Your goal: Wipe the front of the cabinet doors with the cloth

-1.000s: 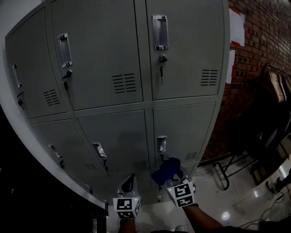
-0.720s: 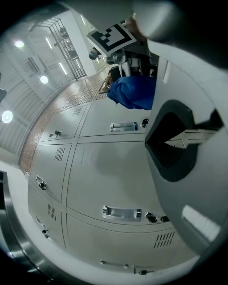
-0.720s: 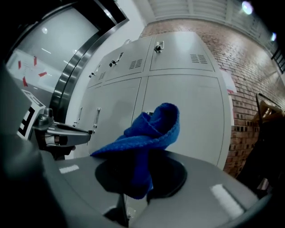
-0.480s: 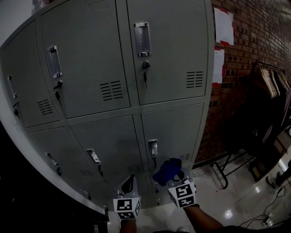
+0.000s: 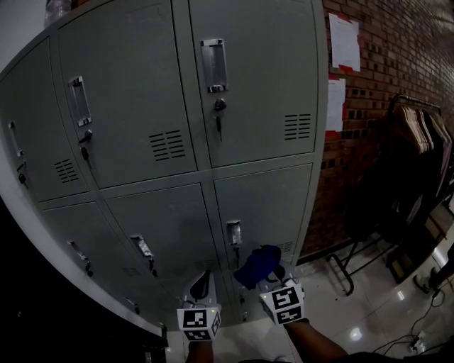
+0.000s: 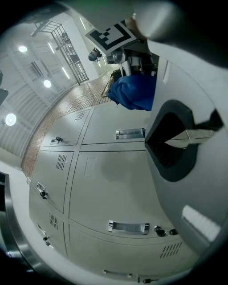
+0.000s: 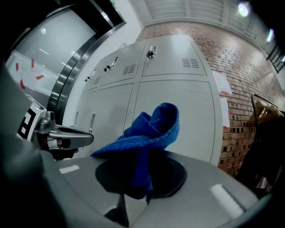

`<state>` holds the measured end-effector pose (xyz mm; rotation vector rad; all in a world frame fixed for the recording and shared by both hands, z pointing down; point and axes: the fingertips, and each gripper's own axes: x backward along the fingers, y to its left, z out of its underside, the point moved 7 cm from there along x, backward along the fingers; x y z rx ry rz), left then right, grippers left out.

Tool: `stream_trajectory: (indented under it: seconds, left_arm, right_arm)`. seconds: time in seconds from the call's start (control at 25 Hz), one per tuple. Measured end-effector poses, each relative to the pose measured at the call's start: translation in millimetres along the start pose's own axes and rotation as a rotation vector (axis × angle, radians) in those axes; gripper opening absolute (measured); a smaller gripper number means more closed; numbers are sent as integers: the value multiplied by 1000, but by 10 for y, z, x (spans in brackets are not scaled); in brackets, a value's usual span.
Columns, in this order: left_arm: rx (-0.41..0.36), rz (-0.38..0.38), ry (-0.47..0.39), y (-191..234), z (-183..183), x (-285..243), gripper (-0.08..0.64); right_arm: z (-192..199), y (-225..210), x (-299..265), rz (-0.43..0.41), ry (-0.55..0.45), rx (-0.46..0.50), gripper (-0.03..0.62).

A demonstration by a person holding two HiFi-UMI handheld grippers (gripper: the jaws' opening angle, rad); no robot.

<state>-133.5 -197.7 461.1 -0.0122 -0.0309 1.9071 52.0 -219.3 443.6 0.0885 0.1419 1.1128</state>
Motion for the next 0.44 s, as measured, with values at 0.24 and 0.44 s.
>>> stream_trajectory:
  seconds: [0.24,0.44]
  left_arm:
    - [4,-5,-2,2,2,9,17]
    - [4,-12,-4,29,13,8,17]
  right_arm:
    - [23,22,6,-6,6,-5,74]
    - [27,24,-20,-8,-1,-5,74]
